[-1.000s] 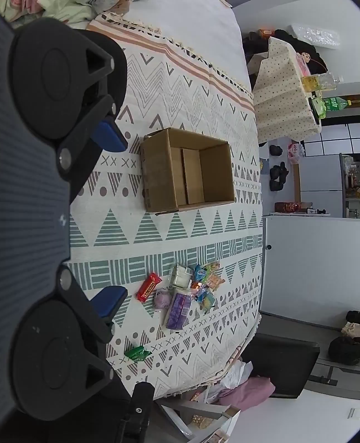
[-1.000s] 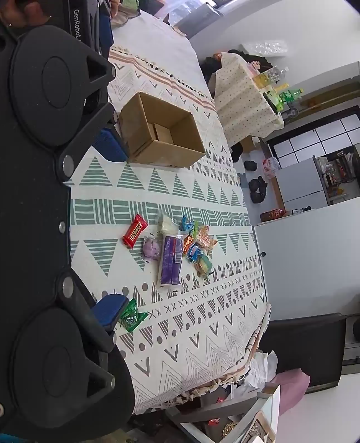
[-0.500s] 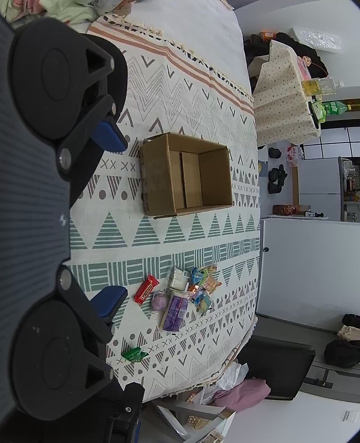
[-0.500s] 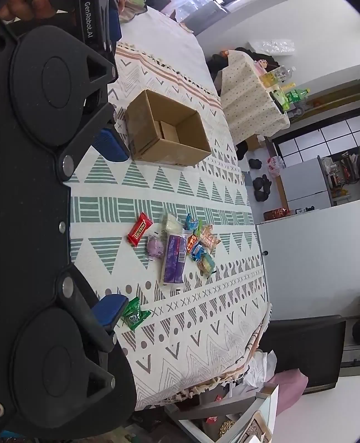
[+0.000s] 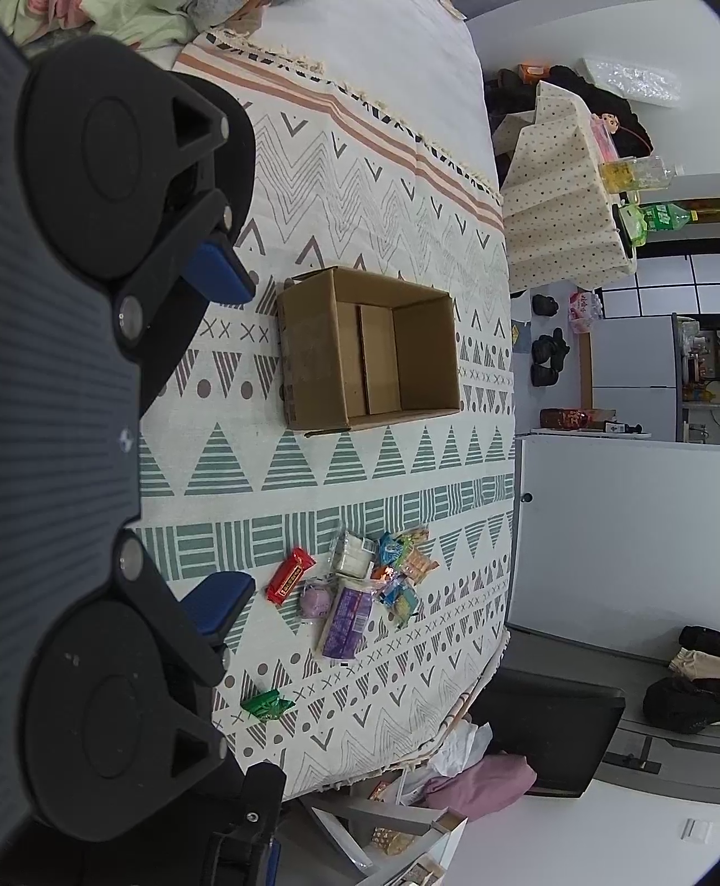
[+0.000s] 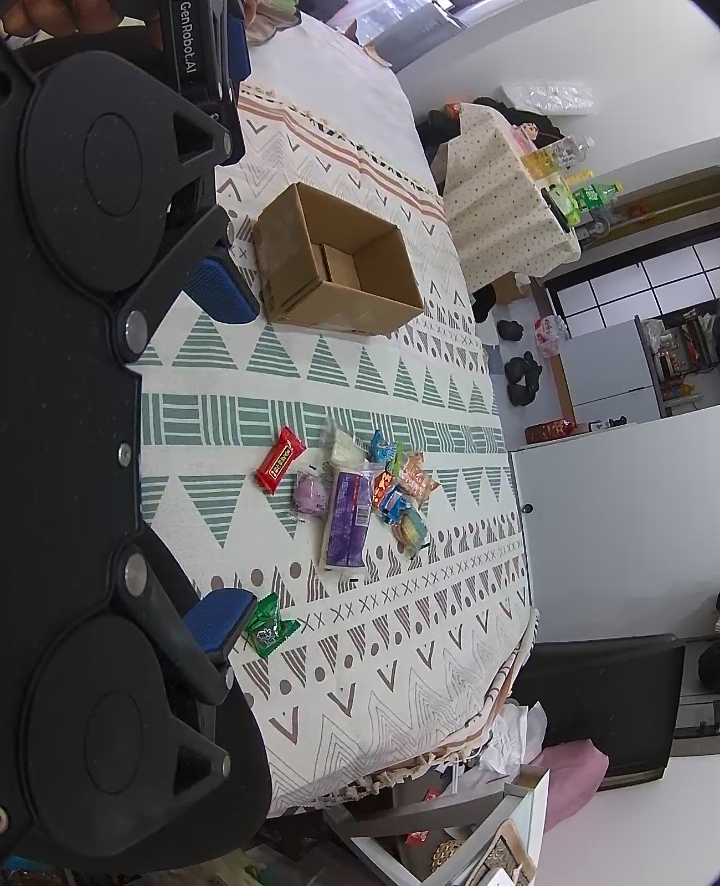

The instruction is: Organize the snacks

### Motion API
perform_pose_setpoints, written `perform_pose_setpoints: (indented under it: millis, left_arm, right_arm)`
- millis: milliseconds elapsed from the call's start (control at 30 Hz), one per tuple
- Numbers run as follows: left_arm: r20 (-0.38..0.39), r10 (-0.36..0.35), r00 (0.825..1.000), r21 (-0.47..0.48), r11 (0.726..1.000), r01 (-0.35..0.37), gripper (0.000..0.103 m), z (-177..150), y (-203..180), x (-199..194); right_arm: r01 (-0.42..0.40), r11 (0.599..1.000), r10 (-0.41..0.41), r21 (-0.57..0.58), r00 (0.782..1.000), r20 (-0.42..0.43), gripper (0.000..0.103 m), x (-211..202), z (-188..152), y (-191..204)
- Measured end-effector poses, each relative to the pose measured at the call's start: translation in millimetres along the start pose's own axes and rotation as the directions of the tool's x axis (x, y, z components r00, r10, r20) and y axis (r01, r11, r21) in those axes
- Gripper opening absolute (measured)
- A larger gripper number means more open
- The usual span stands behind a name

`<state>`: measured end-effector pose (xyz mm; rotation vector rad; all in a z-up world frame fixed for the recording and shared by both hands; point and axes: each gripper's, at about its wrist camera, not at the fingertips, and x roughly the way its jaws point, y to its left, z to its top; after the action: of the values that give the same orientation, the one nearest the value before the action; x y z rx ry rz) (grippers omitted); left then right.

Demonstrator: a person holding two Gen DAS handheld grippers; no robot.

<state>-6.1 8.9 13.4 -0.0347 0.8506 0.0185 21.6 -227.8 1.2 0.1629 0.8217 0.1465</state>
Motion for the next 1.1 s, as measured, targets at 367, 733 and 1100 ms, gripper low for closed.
perform_pose_setpoints:
  millis: [367,733,1100]
  left_arm:
    - [0.012,-0.001,1.000,-0.011,1.000,0.001,0.102,-2,3,-6]
    - [0.019,-0.001,1.000,-0.013,1.000,0.001,0.102,-6,6,-9]
    - [0.033,-0.004,0.999,-0.014,1.000,0.005,0.102,-9,8,-14]
  right_arm:
    - [-0.007,1.000,0.008,-0.019,1.000,0.011,0.103,-7,-1,5]
    - [-0.009,0.999,0.009,-0.040,1.000,0.009,0.103,-11,-4,14]
    - [-0.010,0.999,0.011,-0.051,1.000,0.018,0.103,-16,-4,17]
